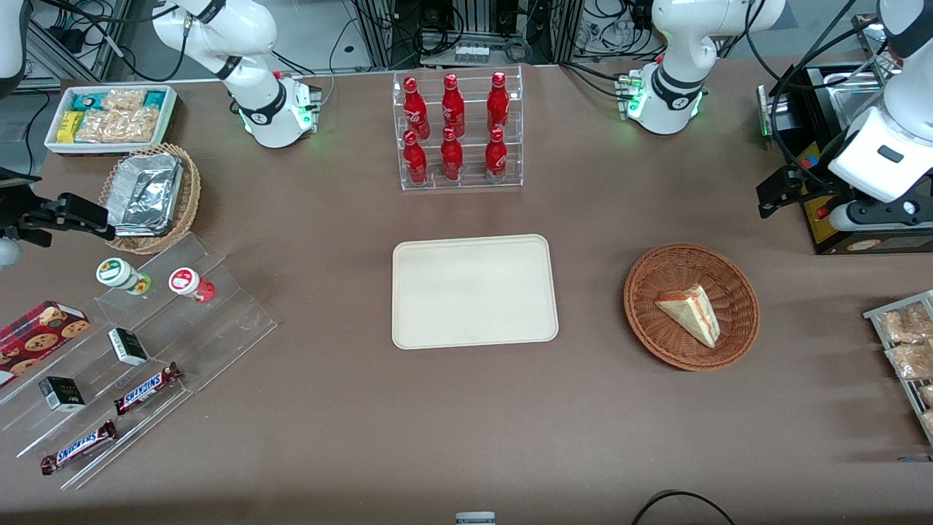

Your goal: Place sandwich from basket to tray

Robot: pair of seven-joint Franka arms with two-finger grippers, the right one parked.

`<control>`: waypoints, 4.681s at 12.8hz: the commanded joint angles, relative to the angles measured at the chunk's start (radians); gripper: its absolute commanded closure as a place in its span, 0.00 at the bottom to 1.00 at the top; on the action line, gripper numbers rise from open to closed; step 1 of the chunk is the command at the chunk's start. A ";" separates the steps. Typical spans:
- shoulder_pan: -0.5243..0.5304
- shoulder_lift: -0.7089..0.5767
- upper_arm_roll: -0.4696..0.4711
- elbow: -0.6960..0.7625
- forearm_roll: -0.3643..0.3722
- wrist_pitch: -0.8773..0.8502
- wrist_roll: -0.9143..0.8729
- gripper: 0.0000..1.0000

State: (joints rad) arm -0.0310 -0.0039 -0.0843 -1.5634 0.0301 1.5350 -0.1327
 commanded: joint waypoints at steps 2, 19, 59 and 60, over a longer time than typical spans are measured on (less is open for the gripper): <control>0.014 -0.002 0.000 0.016 0.002 -0.024 0.021 0.00; 0.048 0.125 -0.006 -0.376 0.021 0.536 -0.289 0.00; 0.034 0.183 -0.086 -0.369 0.079 0.514 -0.645 1.00; 0.034 0.193 -0.112 -0.283 0.079 0.413 -0.648 1.00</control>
State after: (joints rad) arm 0.0059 0.1895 -0.1551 -1.9771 0.0933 2.0980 -0.7724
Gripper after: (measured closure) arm 0.850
